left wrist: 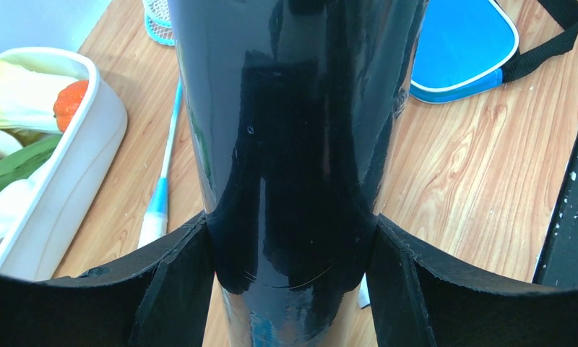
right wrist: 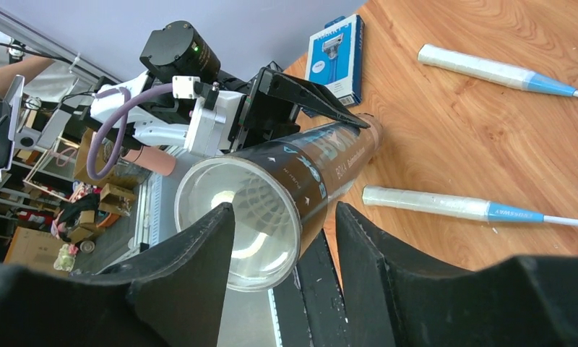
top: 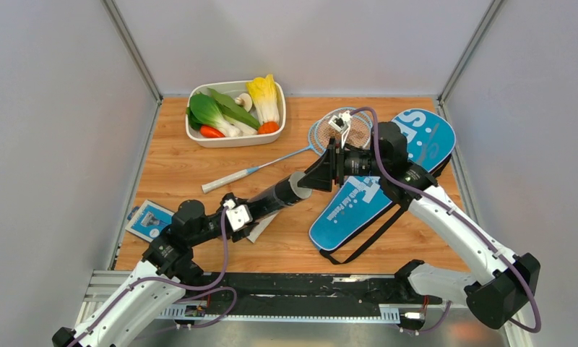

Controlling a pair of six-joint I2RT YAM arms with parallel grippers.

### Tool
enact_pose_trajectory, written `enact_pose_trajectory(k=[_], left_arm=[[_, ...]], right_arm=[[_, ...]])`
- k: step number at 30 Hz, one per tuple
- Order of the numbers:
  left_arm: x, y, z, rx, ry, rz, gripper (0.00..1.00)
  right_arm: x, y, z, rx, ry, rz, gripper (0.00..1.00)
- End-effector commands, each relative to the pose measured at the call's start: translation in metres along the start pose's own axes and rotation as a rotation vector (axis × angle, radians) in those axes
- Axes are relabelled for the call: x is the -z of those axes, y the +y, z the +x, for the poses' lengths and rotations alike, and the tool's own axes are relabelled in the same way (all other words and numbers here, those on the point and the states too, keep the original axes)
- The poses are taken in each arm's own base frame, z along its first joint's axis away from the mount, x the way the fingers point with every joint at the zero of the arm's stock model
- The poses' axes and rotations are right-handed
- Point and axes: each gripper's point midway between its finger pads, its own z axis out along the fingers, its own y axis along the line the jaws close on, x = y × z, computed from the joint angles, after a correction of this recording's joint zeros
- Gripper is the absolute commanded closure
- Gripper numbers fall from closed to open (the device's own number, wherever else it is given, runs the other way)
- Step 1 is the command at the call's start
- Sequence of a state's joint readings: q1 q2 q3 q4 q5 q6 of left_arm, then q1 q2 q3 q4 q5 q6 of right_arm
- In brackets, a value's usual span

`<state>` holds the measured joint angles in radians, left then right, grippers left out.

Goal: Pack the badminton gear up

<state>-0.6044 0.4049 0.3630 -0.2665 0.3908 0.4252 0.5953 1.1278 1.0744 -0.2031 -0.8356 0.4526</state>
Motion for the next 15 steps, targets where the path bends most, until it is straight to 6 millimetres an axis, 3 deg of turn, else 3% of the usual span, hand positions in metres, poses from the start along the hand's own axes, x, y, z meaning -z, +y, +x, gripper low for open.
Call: enact_pose_trajectory(k=[1,7,12,15], left_arm=[[0.012,0.020,-0.092,-0.141,-0.301,-0.038,0.66],[0.011,0.021,-0.095,-0.146,-0.310,-0.041,0.66],[0.012,0.022,-0.097,-0.150,-0.315,-0.045,0.66],[0.013,0.023,-0.099,-0.150,-0.321,-0.050,0.66]], right_arm=[[-0.013,-0.019,0.011,-0.058,0.042,0.045,0.47],[-0.019,-0.026,0.023,-0.078,0.073,0.053,0.65],[-0.021,-0.028,0.028,-0.091,0.082,0.057,0.66],[-0.021,-0.027,0.025,-0.089,0.077,0.059,0.71]])
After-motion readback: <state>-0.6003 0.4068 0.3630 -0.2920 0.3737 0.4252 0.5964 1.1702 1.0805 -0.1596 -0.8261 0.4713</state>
